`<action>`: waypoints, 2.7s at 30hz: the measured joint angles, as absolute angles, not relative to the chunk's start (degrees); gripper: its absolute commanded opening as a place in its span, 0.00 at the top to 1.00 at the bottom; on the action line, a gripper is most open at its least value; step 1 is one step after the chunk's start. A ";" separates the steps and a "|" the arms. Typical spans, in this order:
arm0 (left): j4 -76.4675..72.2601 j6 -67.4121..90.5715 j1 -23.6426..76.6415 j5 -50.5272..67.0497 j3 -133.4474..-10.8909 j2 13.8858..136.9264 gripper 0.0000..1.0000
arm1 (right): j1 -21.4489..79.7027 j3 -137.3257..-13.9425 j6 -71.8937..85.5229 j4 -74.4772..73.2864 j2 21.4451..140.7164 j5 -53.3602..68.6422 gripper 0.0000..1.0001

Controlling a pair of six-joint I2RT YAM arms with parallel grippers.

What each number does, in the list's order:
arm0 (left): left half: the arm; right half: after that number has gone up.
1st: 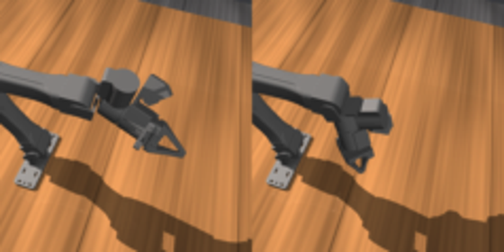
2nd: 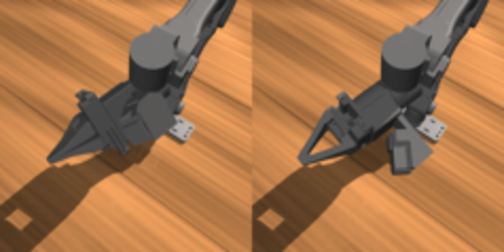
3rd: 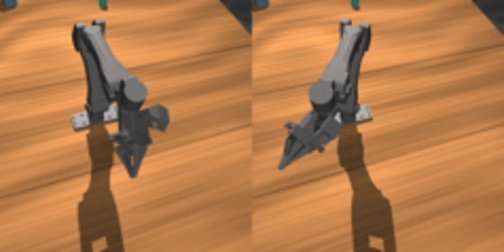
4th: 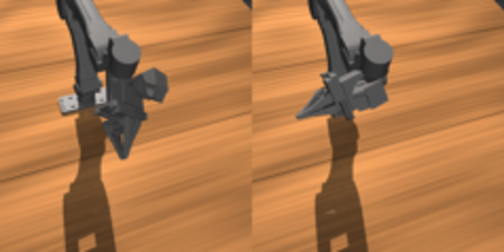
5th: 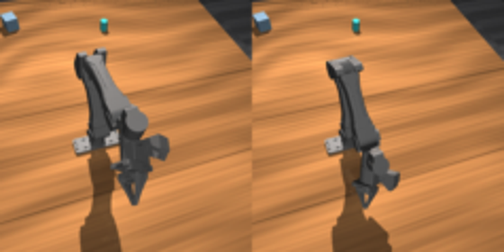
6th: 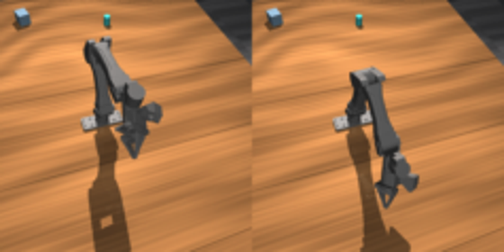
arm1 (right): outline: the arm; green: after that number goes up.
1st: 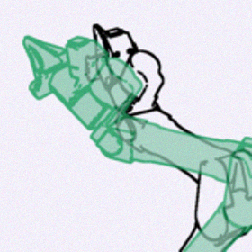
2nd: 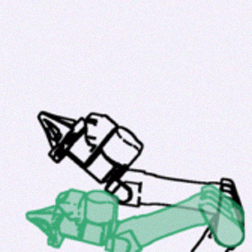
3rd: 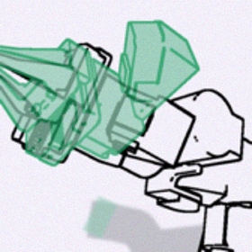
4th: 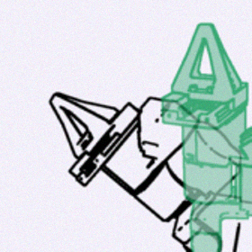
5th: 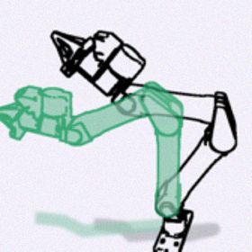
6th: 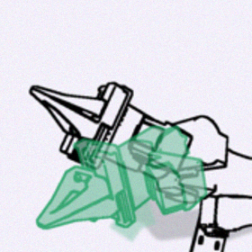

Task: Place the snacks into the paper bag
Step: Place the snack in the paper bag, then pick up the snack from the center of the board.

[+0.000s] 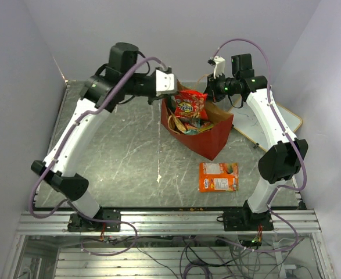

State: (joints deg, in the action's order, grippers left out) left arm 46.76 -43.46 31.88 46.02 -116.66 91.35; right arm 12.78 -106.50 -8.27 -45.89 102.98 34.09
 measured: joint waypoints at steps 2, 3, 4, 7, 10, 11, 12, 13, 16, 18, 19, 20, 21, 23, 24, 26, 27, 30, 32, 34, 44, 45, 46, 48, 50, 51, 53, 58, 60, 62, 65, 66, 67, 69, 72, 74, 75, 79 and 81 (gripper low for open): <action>48.38 -46.94 33.56 44.38 -118.50 93.69 0.93 | 12.82 -106.50 -8.34 -45.95 102.98 34.11 1.00; 49.34 -48.64 34.57 43.18 -119.28 94.96 0.93 | 12.82 -106.50 -8.38 -45.98 102.98 34.11 1.00; 49.95 -50.19 35.62 41.87 -119.81 96.20 0.93 | 12.82 -106.48 -8.40 -45.98 102.96 34.13 1.00; 50.61 -52.60 38.37 37.63 -120.25 99.13 0.93 | 12.82 -106.45 -8.40 -45.95 102.96 34.11 1.00; 49.76 -51.96 40.12 33.78 -120.25 101.12 0.93 | 12.82 -106.34 -8.40 -45.95 102.89 34.11 1.00; 48.93 -51.13 40.42 32.71 -120.25 101.58 0.93 | 12.82 -106.34 -8.40 -45.95 102.89 34.13 1.00; 48.07 -50.26 40.69 31.83 -120.25 101.91 0.93 | 12.82 -106.30 -8.40 -45.95 102.87 34.13 1.00; 47.03 -49.36 40.88 30.94 -120.25 102.17 0.93 | 12.82 -106.28 -8.40 -45.95 102.85 34.13 1.00; 44.14 -47.24 41.34 29.02 -119.98 102.43 0.93 | 12.82 -106.26 -8.43 -45.95 102.83 34.13 1.00; 41.50 -46.00 41.47 28.10 -118.83 102.32 0.93 | 12.82 -106.26 -8.43 -45.95 102.83 34.13 1.00; 40.49 -45.52 41.71 27.79 -118.04 102.30 0.93 | 12.82 -106.28 -8.40 -45.95 102.83 34.15 1.00; 39.35 -44.95 42.09 27.24 -116.86 102.30 0.93 | 12.82 -106.28 -8.43 -45.95 102.83 34.15 1.00; 38.20 -44.51 42.65 26.68 -115.28 102.30 0.93 | 12.82 -106.28 -8.43 -45.95 102.83 34.15 1.00; 36.75 -43.57 43.86 25.76 -112.27 102.35 0.93 | 12.82 -106.28 -8.43 -45.95 102.83 34.15 1.00; 36.29 -43.20 44.47 25.69 -110.76 102.39 0.92 | 12.82 -106.28 -8.43 -45.95 102.83 34.15 1.00; 35.88 -42.76 45.54 25.69 -108.09 102.45 0.88 | 12.82 -106.28 -8.45 -45.95 102.83 34.15 1.00; 35.33 -42.70 46.02 25.69 -106.94 102.45 0.87 | 12.82 -106.28 -8.47 -45.95 102.83 34.15 1.00; 33.36 -42.70 47.18 25.28 -103.50 102.50 0.86 | 12.82 -106.28 -8.47 -45.95 102.83 34.15 1.00; 32.29 -42.87 47.70 24.80 -102.10 102.69 0.87 | 12.82 -106.28 -8.47 -45.95 102.83 34.15 1.00; 31.22 -42.78 48.18 24.40 -101.67 103.44 0.88 | 12.82 -106.28 -8.47 -45.95 102.83 34.15 1.00; 28.97 -37.63 48.66 21.47 -105.10 111.90 0.75 | 12.86 -106.24 -8.45 -45.69 102.43 34.13 1.00; 29.08 -37.23 48.64 21.37 -105.41 112.49 0.73 | 12.86 -106.21 -8.45 -45.67 102.35 34.11 1.00; 29.23 -36.91 48.64 21.32 -105.60 112.81 0.70 | 12.86 -106.17 -8.47 -45.67 102.24 34.11 1.00; 29.58 -36.49 48.62 21.34 -105.60 112.95 0.65 | 12.86 -105.95 -8.47 -45.65 101.97 34.09 1.00; 29.76 -36.10 48.64 21.37 -105.60 112.79 0.60 | 12.86 -105.60 -8.47 -45.50 101.73 34.04 1.00; 29.87 -36.07 48.64 21.41 -105.60 112.64 0.56 | 12.86 -105.47 -8.47 -45.43 101.71 34.04 1.00; 30.48 -36.01 48.64 21.63 -105.60 112.12 0.52 | 12.86 -105.30 -8.47 -45.30 101.62 34.00 1.00; 33.69 -36.18 48.86 21.91 -105.60 109.23 0.37 | 12.86 -104.47 -8.58 -44.84 101.21 33.80 1.00; 34.89 -36.58 48.88 21.76 -105.60 107.39 0.33 | 12.86 -104.36 -8.62 -44.86 101.12 33.67 1.00; 35.70 -36.71 48.84 21.52 -105.54 105.38 0.30 | 12.86 -104.36 -8.64 -44.84 101.12 33.65 1.00; 35.99 -37.08 48.10 21.10 -104.97 101.65 0.28 | 12.86 -104.36 -8.71 -44.86 101.08 33.65 1.00; 35.99 -37.08 47.75 21.10 -104.53 100.14 0.28 | 12.86 -104.36 -8.78 -44.86 101.08 33.67 1.00; 36.10 -37.08 47.35 21.10 -104.29 98.96 0.27 | 12.86 -104.36 -8.84 -44.86 101.08 33.67 1.00; 36.05 -36.99 45.67 21.10 -103.55 96.14 0.27 | 12.86 -104.36 -8.88 -44.88 101.08 33.67 1.00; 35.75 -36.05 41.82 21.17 -102.48 92.79 0.27 | 12.86 -104.36 -8.93 -44.88 101.08 33.67 1.00; 35.31 -34.68 38.37 21.23 -101.62 90.85 0.28 | 12.86 -104.36 -8.93 -44.88 101.08 33.67 1.00; 34.92 -33.63 35.79 21.28 -100.99 89.78 0.28 | 12.86 -104.36 -8.93 -44.88 101.08 33.69 1.00; 32.49 -29.08 25.93 21.06 -98.35 86.41 0.29 | 12.86 -104.36 -8.93 -44.88 101.08 33.71 1.00; 30.94 -26.35 21.06 20.53 -96.18 84.97 0.29 | 12.86 -104.36 -8.93 -44.88 101.08 33.74 1.00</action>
